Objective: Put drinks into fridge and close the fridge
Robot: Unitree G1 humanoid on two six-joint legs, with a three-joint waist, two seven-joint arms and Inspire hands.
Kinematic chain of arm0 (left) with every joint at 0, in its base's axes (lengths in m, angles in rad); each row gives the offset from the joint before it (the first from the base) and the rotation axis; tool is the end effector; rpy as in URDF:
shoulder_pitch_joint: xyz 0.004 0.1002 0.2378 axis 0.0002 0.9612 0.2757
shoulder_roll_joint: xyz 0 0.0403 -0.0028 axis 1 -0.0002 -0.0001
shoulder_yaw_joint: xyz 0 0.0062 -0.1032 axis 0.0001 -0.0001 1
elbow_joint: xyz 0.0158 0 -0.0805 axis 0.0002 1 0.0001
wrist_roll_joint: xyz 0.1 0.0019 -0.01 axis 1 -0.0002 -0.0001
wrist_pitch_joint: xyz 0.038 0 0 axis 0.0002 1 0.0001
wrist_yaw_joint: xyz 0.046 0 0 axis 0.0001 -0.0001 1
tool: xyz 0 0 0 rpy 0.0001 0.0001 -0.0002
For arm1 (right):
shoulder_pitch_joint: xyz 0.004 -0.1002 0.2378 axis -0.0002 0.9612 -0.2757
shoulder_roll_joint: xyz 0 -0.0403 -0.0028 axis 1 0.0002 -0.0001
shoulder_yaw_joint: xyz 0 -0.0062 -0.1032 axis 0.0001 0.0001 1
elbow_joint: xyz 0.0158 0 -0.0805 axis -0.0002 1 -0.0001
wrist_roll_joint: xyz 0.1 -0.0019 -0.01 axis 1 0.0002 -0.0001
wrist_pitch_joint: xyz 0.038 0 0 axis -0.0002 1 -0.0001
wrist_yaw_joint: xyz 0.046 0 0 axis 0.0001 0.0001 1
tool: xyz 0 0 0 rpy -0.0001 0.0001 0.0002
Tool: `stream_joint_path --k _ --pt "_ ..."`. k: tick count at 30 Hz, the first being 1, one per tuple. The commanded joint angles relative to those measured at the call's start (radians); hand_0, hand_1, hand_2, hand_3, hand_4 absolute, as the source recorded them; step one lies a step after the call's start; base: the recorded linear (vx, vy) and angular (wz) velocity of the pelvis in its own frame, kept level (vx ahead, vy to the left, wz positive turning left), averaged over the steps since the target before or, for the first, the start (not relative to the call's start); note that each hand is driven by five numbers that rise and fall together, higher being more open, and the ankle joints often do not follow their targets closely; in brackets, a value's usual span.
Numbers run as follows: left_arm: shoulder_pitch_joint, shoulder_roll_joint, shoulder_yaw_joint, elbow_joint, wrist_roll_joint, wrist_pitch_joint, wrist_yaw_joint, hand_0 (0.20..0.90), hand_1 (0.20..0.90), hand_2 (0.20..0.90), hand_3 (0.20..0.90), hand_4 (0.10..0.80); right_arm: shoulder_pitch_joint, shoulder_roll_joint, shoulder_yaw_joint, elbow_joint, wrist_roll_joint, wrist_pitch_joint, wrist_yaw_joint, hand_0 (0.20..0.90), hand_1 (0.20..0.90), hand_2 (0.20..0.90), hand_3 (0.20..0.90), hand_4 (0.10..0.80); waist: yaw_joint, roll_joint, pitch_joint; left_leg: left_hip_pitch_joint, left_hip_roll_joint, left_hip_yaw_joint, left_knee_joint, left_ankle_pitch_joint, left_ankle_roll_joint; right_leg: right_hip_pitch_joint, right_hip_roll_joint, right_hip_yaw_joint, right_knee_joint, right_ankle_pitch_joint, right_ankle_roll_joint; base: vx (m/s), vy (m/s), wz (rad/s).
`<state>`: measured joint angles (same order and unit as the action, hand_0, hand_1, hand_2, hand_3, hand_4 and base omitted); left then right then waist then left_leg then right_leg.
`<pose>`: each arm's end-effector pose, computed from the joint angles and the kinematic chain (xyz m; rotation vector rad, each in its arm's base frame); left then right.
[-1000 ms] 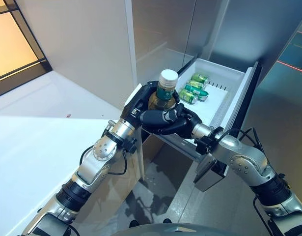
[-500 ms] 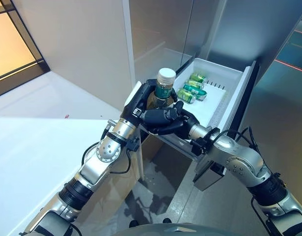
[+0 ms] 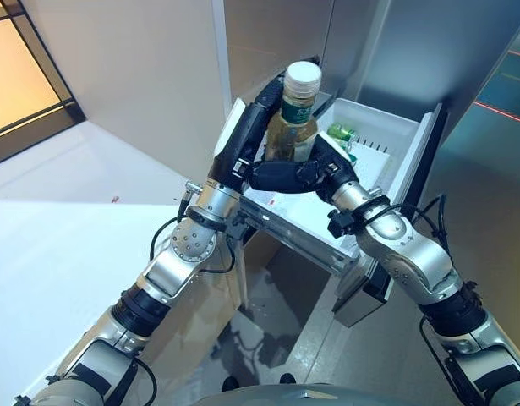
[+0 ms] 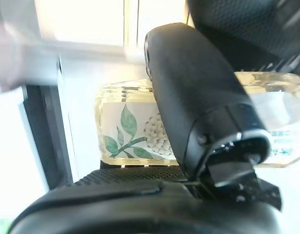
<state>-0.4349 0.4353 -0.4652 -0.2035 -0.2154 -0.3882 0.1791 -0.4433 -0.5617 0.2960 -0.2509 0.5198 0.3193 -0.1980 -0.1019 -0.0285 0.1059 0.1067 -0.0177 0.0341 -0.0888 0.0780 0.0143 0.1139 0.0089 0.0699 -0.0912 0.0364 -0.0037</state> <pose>0.2304 0.1077 0.1612 0.0798 -0.8395 -0.4679 0.2519 -0.1511 0.1634 -0.1400 -0.1860 0.2767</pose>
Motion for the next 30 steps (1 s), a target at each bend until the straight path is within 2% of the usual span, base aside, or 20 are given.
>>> stream_joint_path --k 1,3,6,11,13,14,15,16,19,22,25,30 --pt "-0.087 -0.048 0.04 -0.107 -0.047 -0.141 0.004 0.9 0.9 0.9 0.9 0.8 -0.225 -0.003 -0.212 0.051 -0.044 -0.2 -0.134 0.3 0.3 0.3 0.2 0.1 0.018 -0.024 -0.109 0.015 -0.022 -0.015 0.002 -0.086 0.029 -0.021 0.007 -0.009 0.006 0.042 0.032 0.0 0.0 0.0" --pt "-0.076 -0.048 0.052 -0.112 -0.084 -0.131 -0.006 0.9 0.9 0.9 0.9 0.8 -0.231 -0.013 -0.224 0.081 -0.034 -0.209 -0.16 0.3 0.3 0.3 0.2 0.1 0.022 -0.026 -0.108 0.015 -0.022 -0.021 0.002 -0.086 0.029 -0.019 0.007 -0.015 0.006 0.042 0.032 0.0 0.0 0.0" --pt "-0.05 -0.054 0.07 -0.12 -0.214 -0.098 -0.086 0.9 0.9 0.9 0.9 0.8 -0.229 -0.034 -0.254 0.147 -0.041 -0.24 -0.19 0.3 0.3 0.3 0.2 0.1 0.03 -0.029 -0.108 0.013 -0.02 -0.027 0.002 -0.085 0.027 -0.018 0.006 -0.026 0.006 0.04 0.031 0.0 -0.01 0.06" --pt "-0.007 -0.09 0.06 -0.118 -0.52 0.018 -0.253 0.9 0.9 0.9 0.9 0.8 -0.277 -0.082 -0.275 0.288 -0.085 -0.268 -0.247 0.3 0.3 0.3 0.2 0.1 0.049 -0.031 -0.108 0.013 -0.018 -0.033 0.002 -0.085 0.025 -0.013 0.002 -0.049 0.004 0.039 0.029 0.004 -0.006 0.06" --pt "0.017 -0.104 0.047 -0.118 -0.646 0.099 -0.337 0.9 0.9 0.9 0.9 0.8 -0.306 -0.11 -0.274 0.351 -0.079 -0.268 -0.255 0.3 0.3 0.3 0.2 0.1 0.057 -0.031 -0.107 0.011 -0.017 -0.035 0.002 -0.083 0.023 -0.012 0.001 -0.058 0.004 0.038 0.029 0.007 -0.002 0.08" --pt "0.033 -0.112 0.033 -0.115 -0.763 0.186 -0.402 0.9 0.9 0.9 0.9 0.8 -0.328 -0.126 -0.269 0.395 -0.07 -0.269 -0.253 0.3 0.3 0.3 0.2 0.1 0.064 -0.03 -0.107 0.01 -0.016 -0.036 0.002 -0.082 0.022 -0.012 0.0 -0.064 0.004 0.037 0.028 0.001 0.0 0.15" --pt "0.044 -0.119 0.025 -0.111 -0.825 0.238 -0.438 0.9 0.9 0.9 0.9 0.8 -0.344 -0.137 -0.264 0.432 -0.068 -0.278 -0.249 0.3 0.3 0.3 0.2 0.1 0.067 -0.029 -0.107 0.009 -0.015 -0.037 0.002 -0.082 0.021 -0.011 -0.001 -0.069 0.004 0.036 0.027 0.006 0.002 0.2" --pt "0.067 -0.131 0.004 -0.097 -0.948 0.338 -0.493 0.9 0.9 0.9 0.9 0.8 -0.368 -0.154 -0.251 0.476 -0.046 -0.283 -0.248 0.3 0.3 0.3 0.2 0.1 0.073 -0.028 -0.107 0.009 -0.014 -0.037 0.002 -0.081 0.019 -0.01 -0.003 -0.076 0.004 0.036 0.027 0.01 0.003 0.17" --pt "0.128 -0.164 -0.041 -0.05 -1.161 0.488 -0.561 0.9 0.9 0.9 0.9 0.8 -0.429 -0.184 -0.217 0.6 -0.035 -0.31 -0.225 0.3 0.3 0.3 0.2 0.1 0.086 -0.024 -0.108 0.01 -0.013 -0.038 0.002 -0.082 0.016 -0.006 -0.007 -0.089 0.004 0.033 0.025 0.017 0.006 0.13" --pt "0.195 -0.175 -0.068 -0.007 -1.279 0.607 -0.581 0.9 0.9 0.9 0.9 0.8 -0.484 -0.213 -0.182 0.703 -0.024 -0.317 -0.201 0.3 0.3 0.3 0.2 0.1 0.1 -0.02 -0.108 0.009 -0.013 -0.041 0.002 -0.083 0.013 -0.003 -0.011 -0.101 0.004 0.03 0.023 0.016 0.007 0.16" --pt "0.287 -0.152 -0.091 0.063 -1.346 0.693 -0.613 0.9 0.9 0.9 0.9 0.8 -0.533 -0.261 -0.143 0.817 -0.028 -0.31 -0.153 0.3 0.3 0.3 0.2 0.1 0.12 -0.016 -0.105 0.007 -0.014 -0.048 0.002 -0.082 0.01 -0.002 -0.014 -0.116 0.004 0.026 0.023 0.022 0.012 0.08" --pt "0.427 -0.107 -0.057 0.217 -1.379 0.795 -0.672 0.9 0.9 0.9 0.9 0.8 -0.569 -0.329 -0.063 0.947 -0.072 -0.28 -0.055 0.3 0.3 0.3 0.2 0.1 0.15 -0.005 -0.098 0.008 -0.014 -0.061 0.002 -0.085 0.006 0.004 -0.02 -0.133 0.004 0.014 0.023 0.024 0.022 0.16"
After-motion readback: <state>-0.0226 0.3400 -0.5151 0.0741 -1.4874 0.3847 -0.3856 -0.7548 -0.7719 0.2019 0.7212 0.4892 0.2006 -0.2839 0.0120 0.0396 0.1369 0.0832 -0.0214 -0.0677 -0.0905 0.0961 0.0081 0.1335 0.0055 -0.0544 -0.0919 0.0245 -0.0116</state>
